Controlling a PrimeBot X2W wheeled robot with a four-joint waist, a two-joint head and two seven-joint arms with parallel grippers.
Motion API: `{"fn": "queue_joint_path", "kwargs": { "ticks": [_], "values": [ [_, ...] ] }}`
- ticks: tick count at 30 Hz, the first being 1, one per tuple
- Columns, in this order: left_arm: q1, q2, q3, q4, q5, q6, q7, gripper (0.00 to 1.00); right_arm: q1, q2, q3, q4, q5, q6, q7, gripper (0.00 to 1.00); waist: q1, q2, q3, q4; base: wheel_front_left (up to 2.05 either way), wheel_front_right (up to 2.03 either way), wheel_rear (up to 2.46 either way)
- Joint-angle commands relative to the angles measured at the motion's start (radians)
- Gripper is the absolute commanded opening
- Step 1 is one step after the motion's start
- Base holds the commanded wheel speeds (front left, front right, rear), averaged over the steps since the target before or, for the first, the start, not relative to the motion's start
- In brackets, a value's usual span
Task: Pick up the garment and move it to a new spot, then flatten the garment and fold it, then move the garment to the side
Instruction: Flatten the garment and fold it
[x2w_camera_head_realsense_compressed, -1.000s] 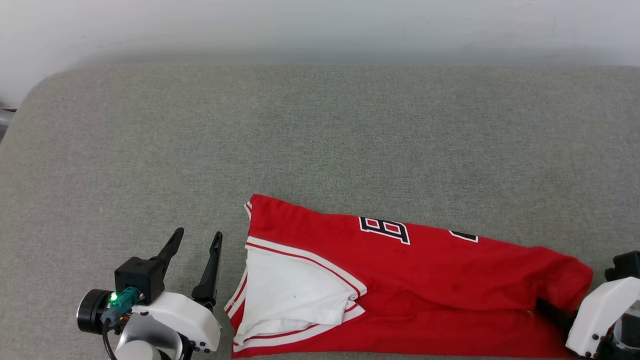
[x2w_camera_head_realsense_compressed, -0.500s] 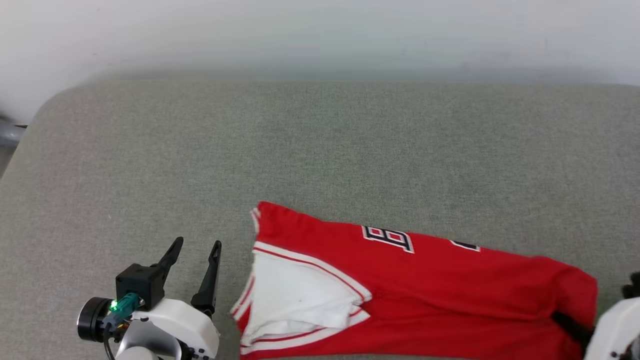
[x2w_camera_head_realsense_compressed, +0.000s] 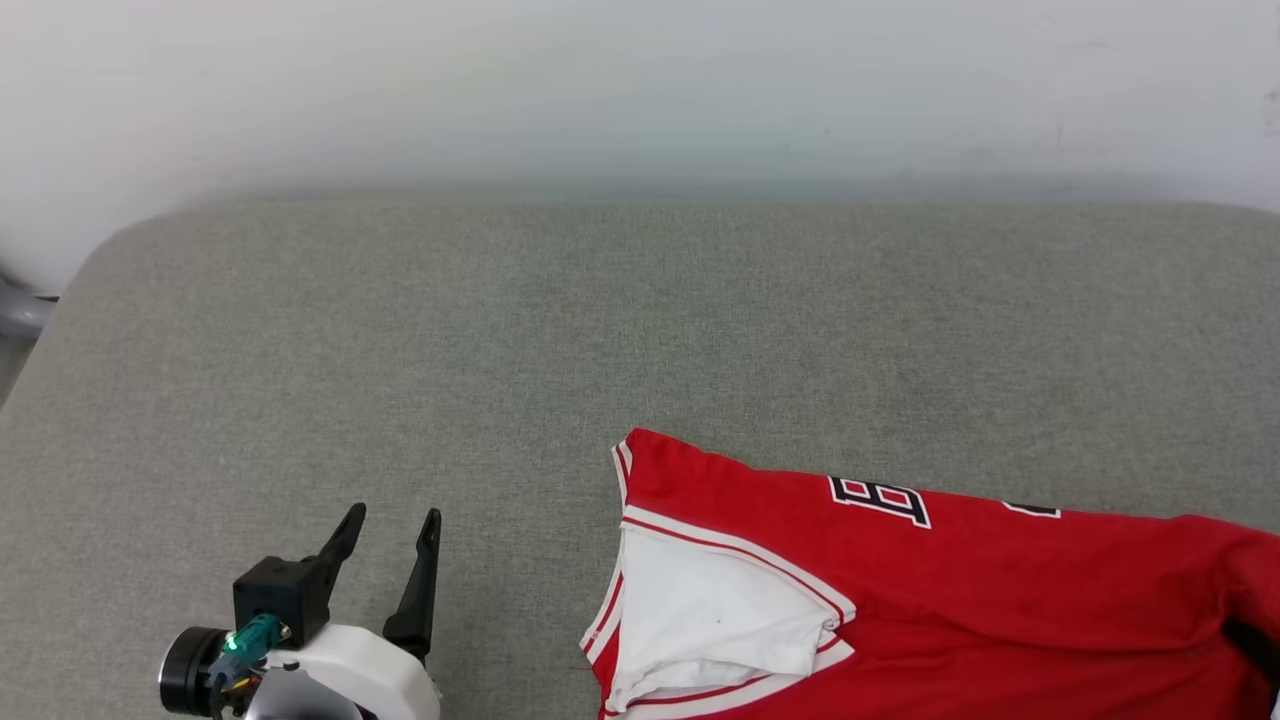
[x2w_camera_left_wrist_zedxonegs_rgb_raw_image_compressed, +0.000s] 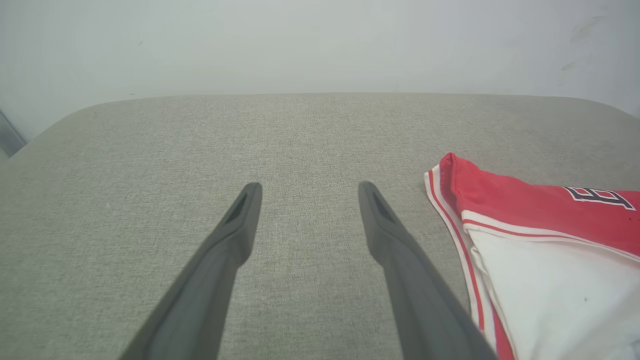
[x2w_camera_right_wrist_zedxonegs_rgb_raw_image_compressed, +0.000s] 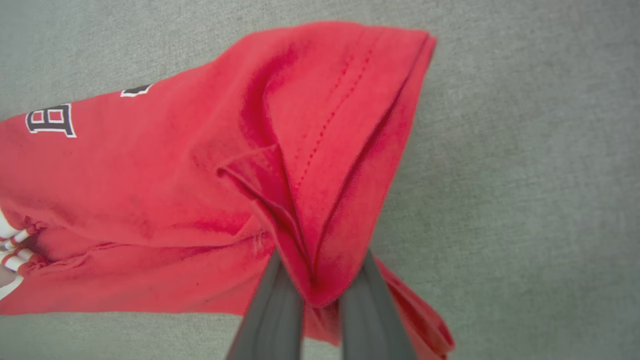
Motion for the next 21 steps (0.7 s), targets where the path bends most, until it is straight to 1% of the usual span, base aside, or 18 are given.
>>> {"fn": "queue_joint_path", "kwargs": {
  "ticks": [1,5,10,13,16,21],
  "values": [
    [0.011,-0.008,0.001,0.003,-0.005,0.003,-0.007,1.00,0.010,0.007,-0.005,-0.015,-0.007,-0.002,0.009,0.00,-0.0001,-0.0001,-0.017,-0.003,0.00,0.00,0.00],
    [0.026,-0.013,-0.004,0.008,-0.005,0.002,-0.011,1.00,0.033,0.024,0.004,-0.074,-0.023,-0.002,0.038,0.00,-0.0001,-0.0001,-0.047,-0.002,0.00,0.00,0.00],
    [0.037,-0.019,-0.003,0.011,-0.010,0.006,-0.014,1.00,0.072,0.069,0.017,-0.187,-0.029,-0.001,0.100,0.00,-0.0001,-0.0001,-0.080,0.007,0.00,0.00,0.00],
    [0.048,-0.024,-0.003,0.009,-0.013,0.004,-0.015,1.00,0.089,0.106,0.026,-0.276,-0.018,-0.001,0.153,0.00,-0.0001,-0.0001,-0.089,0.017,0.00,0.00,0.00],
    [0.052,-0.027,-0.006,0.007,-0.012,0.004,-0.017,1.00,0.101,0.149,0.037,-0.352,-0.031,-0.001,0.200,0.00,-0.0001,-0.0001,-0.094,0.031,0.00,0.00,0.00],
    [0.055,-0.025,-0.001,0.006,-0.013,0.008,-0.019,1.00,0.082,0.232,0.078,-0.445,-0.037,-0.001,0.262,0.00,-0.0001,-0.0001,-0.095,0.057,0.00,0.00,0.00]
  ]
}}
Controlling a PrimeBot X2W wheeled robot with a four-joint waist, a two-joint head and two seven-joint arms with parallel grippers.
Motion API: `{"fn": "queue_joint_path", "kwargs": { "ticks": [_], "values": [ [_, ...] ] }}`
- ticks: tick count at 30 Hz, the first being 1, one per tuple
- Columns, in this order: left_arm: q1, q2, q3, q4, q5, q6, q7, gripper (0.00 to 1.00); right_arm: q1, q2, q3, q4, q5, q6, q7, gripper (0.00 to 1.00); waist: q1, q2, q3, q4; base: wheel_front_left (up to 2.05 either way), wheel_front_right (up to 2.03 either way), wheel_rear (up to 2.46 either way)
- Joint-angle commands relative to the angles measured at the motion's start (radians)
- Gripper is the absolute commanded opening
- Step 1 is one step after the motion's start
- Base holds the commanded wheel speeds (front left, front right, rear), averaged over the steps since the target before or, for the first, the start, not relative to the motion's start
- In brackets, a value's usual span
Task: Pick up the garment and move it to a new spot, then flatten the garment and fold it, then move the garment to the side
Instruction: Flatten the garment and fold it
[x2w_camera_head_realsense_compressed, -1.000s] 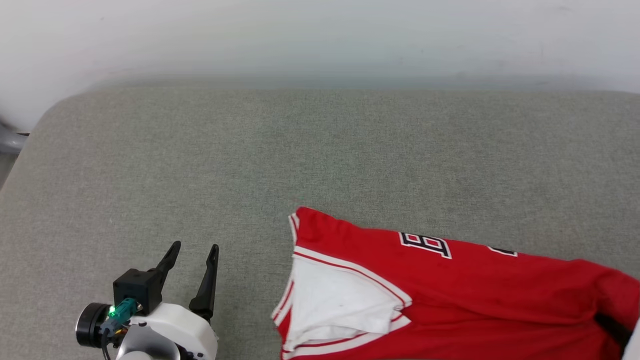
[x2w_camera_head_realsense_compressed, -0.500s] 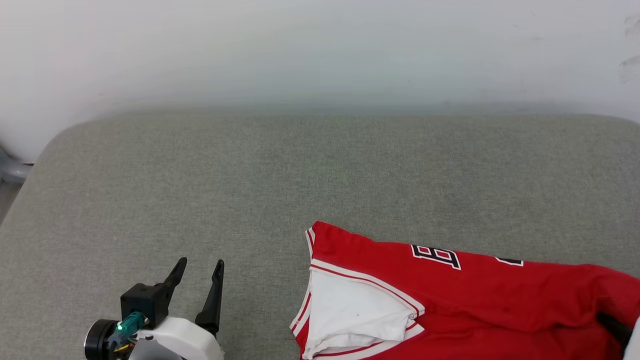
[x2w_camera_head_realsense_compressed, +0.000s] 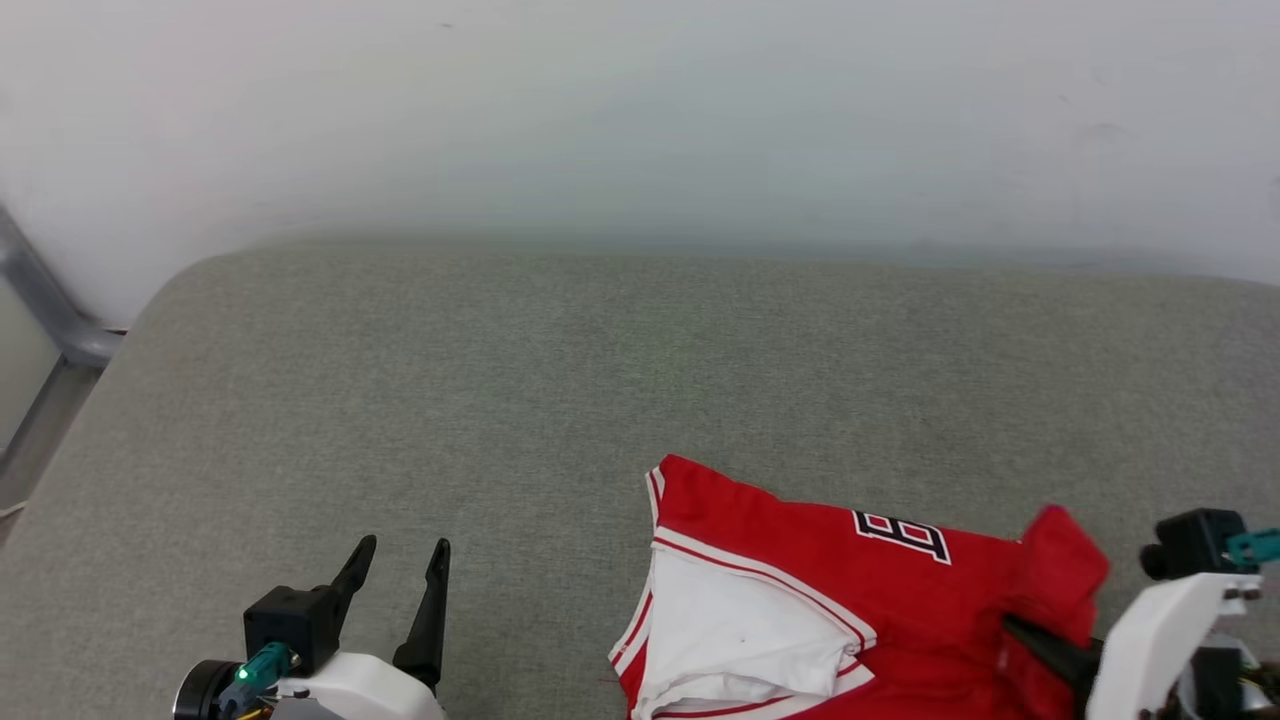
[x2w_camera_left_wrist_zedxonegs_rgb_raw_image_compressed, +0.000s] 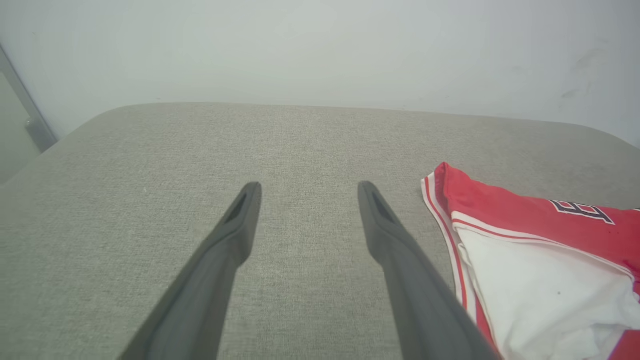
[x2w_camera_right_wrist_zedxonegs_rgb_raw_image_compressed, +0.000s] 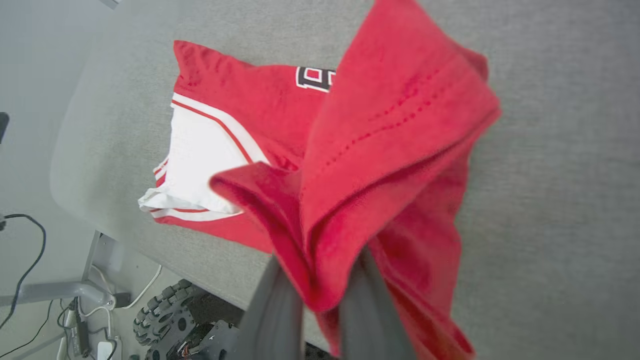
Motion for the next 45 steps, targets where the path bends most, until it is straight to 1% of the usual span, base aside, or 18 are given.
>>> {"fn": "queue_joint_path", "kwargs": {
  "ticks": [1,8,9,13,17,21,31,32,33,34,39,45],
  "values": [
    [0.008,0.000,0.002,-0.002,0.000,0.001,-0.006,1.00,-0.019,0.037,0.011,-0.022,0.000,-0.001,0.015,0.00,0.0000,-0.0001,0.001,0.013,0.00,0.00,0.00],
    [0.010,0.000,0.009,0.000,-0.005,0.006,-0.008,1.00,-0.075,0.180,0.073,-0.056,-0.011,-0.001,0.072,0.00,0.0000,-0.0001,0.001,0.047,0.00,0.00,0.00],
    [0.010,0.000,0.009,0.000,-0.005,0.006,-0.008,1.00,-0.075,0.180,0.073,-0.056,-0.011,-0.001,0.072,0.00,0.0000,-0.0001,0.001,0.047,0.00,0.00,0.00],
    [0.011,0.002,0.012,0.000,-0.009,0.006,-0.008,1.00,-0.110,0.222,0.114,-0.031,-0.040,-0.001,0.067,0.00,0.0000,-0.0001,0.001,0.061,0.00,0.00,0.00],
    [0.003,0.000,0.010,0.000,-0.006,0.007,-0.007,1.00,-0.143,0.237,0.159,0.027,-0.076,-0.001,0.054,0.00,0.0000,-0.0001,0.004,0.075,0.00,0.00,0.00],
    [-0.010,0.000,0.009,-0.001,-0.006,0.005,-0.005,1.00,-0.175,0.240,0.175,0.104,-0.114,-0.001,0.019,0.00,0.0000,-0.0001,0.015,0.092,0.00,0.00,0.00],
    [-0.023,-0.013,0.001,0.013,-0.005,0.000,-0.008,1.00,-0.264,0.241,0.226,0.293,-0.105,-0.001,-0.098,0.00,0.0000,-0.0001,0.051,0.130,0.00,0.00,0.00],
    [-0.024,-0.014,0.001,0.015,-0.005,-0.001,-0.008,1.00,-0.274,0.241,0.233,0.309,-0.106,-0.001,-0.110,0.12,0.0000,-0.0001,0.052,0.132,0.00,0.00,0.00],
    [-0.026,-0.015,0.001,0.017,-0.006,-0.003,-0.009,1.00,-0.283,0.242,0.244,0.324,-0.114,-0.001,-0.120,0.71,0.0000,-0.0001,0.053,0.134,0.00,0.00,0.00],
    [-0.027,-0.015,0.002,0.019,-0.006,-0.004,-0.009,1.00,-0.291,0.242,0.257,0.338,-0.118,-0.001,-0.127,1.00,0.0000,-0.0001,0.054,0.136,0.00,0.00,0.00],
    [-0.027,-0.016,0.003,0.028,-0.007,-0.005,-0.010,1.00,-0.314,0.241,0.340,0.346,-0.077,-0.001,-0.155,1.00,0.0000,-0.0001,0.046,0.137,0.00,0.00,0.00],
    [-0.013,-0.011,0.002,0.029,-0.009,-0.001,-0.009,1.00,-0.337,0.241,0.387,0.316,0.021,-0.001,-0.193,1.00,0.0000,-0.0001,0.021,0.120,0.00,0.00,0.00]
  ]
}}
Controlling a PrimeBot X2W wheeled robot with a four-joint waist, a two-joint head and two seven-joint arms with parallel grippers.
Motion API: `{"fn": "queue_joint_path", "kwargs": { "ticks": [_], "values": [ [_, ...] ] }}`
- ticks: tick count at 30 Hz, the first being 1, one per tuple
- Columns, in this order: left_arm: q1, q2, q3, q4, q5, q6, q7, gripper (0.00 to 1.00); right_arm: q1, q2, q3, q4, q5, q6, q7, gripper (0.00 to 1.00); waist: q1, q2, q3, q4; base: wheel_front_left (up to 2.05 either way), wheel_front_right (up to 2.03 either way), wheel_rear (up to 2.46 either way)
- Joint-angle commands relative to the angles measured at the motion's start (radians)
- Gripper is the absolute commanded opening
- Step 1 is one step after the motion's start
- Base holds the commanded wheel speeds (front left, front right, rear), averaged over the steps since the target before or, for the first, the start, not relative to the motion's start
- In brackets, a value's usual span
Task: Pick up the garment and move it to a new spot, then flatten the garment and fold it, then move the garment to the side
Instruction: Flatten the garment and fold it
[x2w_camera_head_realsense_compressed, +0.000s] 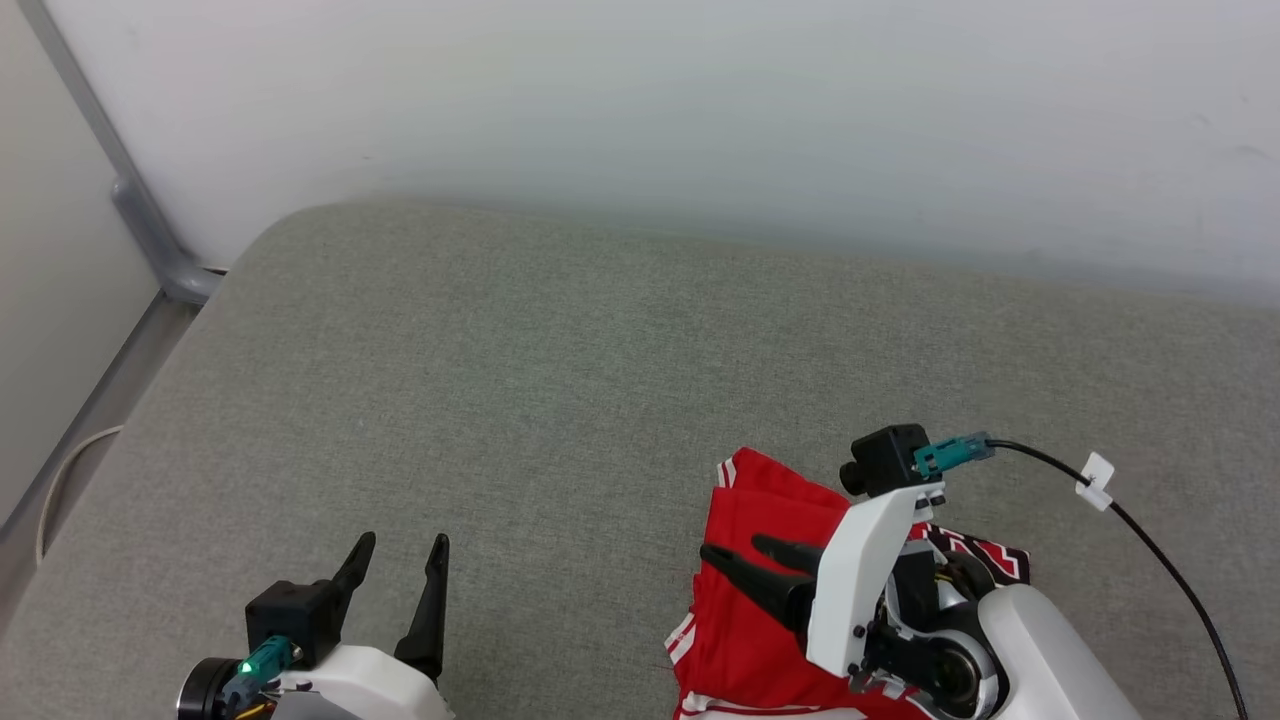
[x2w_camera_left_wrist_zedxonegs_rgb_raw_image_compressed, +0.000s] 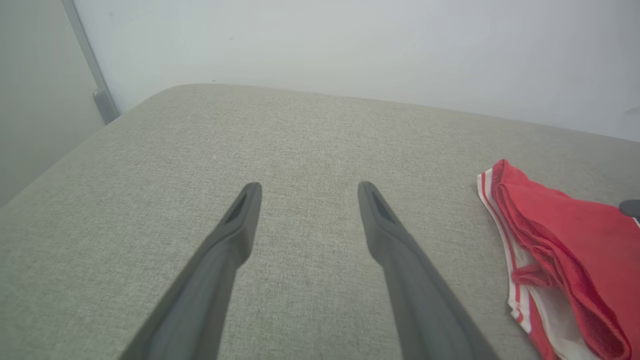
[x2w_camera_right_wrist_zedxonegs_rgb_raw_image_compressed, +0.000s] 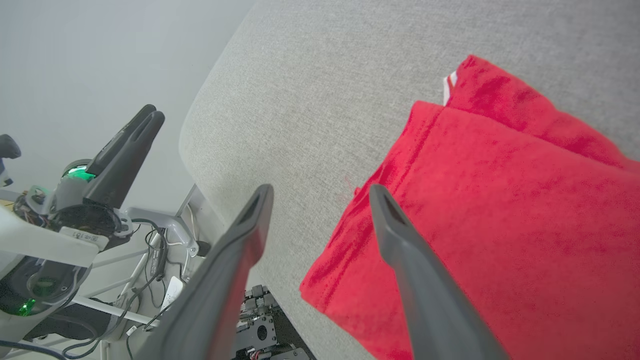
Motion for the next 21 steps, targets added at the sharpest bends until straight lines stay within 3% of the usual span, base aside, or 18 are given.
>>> {"fn": "queue_joint_path", "kwargs": {
  "ticks": [1,4,7,11,17,21],
  "values": [
    [0.007,0.004,0.000,-0.004,0.001,0.001,-0.002,1.00,-0.021,0.002,0.000,-0.010,0.004,0.000,-0.012,1.00,0.0000,0.0000,-0.008,-0.010,0.00,0.00,0.00],
    [0.009,0.006,-0.002,-0.014,0.002,0.002,-0.002,1.00,-0.048,0.002,-0.016,-0.022,-0.024,0.000,-0.038,1.00,0.0000,0.0000,-0.014,-0.026,0.00,0.00,0.00],
    [0.009,0.005,0.000,-0.028,0.003,0.003,-0.003,1.00,-0.080,-0.003,-0.034,-0.049,-0.145,0.000,-0.073,1.00,0.0000,0.0000,-0.015,-0.047,0.00,0.00,0.00],
    [0.004,-0.001,0.006,-0.048,0.005,-0.002,-0.004,1.00,-0.104,-0.090,-0.046,-0.101,-0.274,-0.001,-0.155,1.00,0.0000,0.0000,-0.012,-0.077,0.00,0.00,0.00],
    [-0.007,-0.012,0.021,-0.069,0.026,-0.007,-0.008,1.00,-0.088,-0.251,-0.072,-0.164,-0.358,-0.001,-0.306,1.00,0.0000,0.0000,-0.002,-0.126,0.00,0.00,0.00],
    [-0.015,-0.030,0.051,-0.093,0.054,-0.012,-0.009,1.00,-0.043,-0.322,-0.121,-0.195,-0.406,-0.001,-0.413,1.00,0.0000,0.0000,0.004,-0.157,0.00,0.00,0.00]
  ]
}}
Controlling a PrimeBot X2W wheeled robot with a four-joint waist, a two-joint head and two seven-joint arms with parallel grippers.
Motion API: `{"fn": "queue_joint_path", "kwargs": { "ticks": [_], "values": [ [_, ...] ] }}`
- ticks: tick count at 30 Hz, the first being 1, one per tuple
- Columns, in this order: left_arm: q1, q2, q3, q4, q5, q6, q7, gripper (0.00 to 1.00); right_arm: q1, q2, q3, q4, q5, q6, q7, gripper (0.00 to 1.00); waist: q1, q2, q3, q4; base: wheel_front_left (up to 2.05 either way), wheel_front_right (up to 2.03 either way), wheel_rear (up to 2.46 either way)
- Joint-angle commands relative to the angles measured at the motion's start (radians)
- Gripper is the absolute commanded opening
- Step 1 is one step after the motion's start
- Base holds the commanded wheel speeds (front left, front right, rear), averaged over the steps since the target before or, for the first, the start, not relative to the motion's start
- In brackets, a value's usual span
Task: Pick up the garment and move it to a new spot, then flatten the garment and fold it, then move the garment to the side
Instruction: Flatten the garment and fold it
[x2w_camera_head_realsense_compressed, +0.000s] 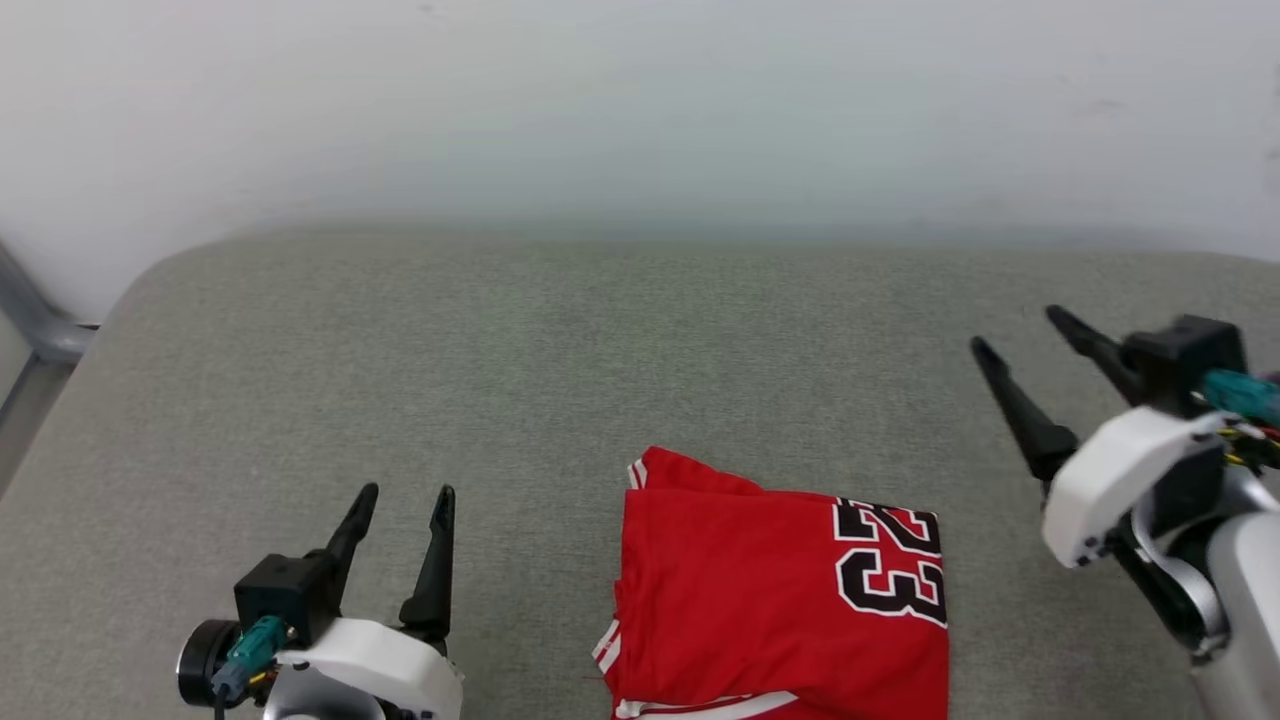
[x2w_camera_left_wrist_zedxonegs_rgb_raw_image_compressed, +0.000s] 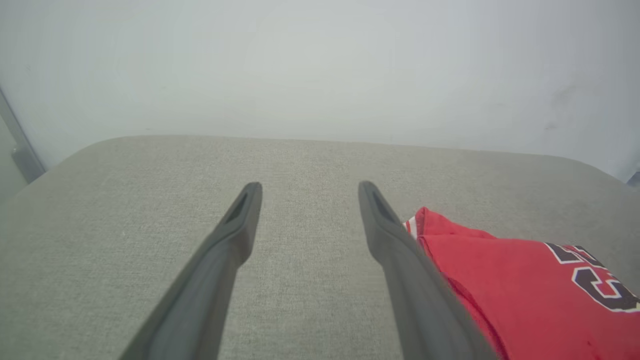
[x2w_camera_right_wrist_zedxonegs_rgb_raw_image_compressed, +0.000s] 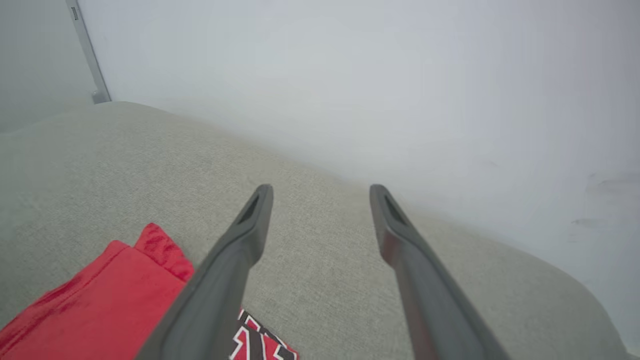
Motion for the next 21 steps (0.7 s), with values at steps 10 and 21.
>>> {"fn": "queue_joint_path", "kwargs": {
  "ticks": [10,21],
  "values": [
    [0.033,-0.076,0.131,-0.066,0.122,-0.050,-0.004,1.00,0.211,0.081,-0.230,-0.095,-0.095,-0.001,-0.241,1.00,0.0001,-0.0001,0.012,-0.063,0.00,0.00,0.00],
    [0.096,-0.170,0.223,-0.055,0.227,-0.150,-0.004,1.00,0.378,0.237,-0.303,-0.104,-0.194,-0.001,-0.392,1.00,0.0001,-0.0001,0.008,-0.070,0.00,0.00,0.00]
  ]
}}
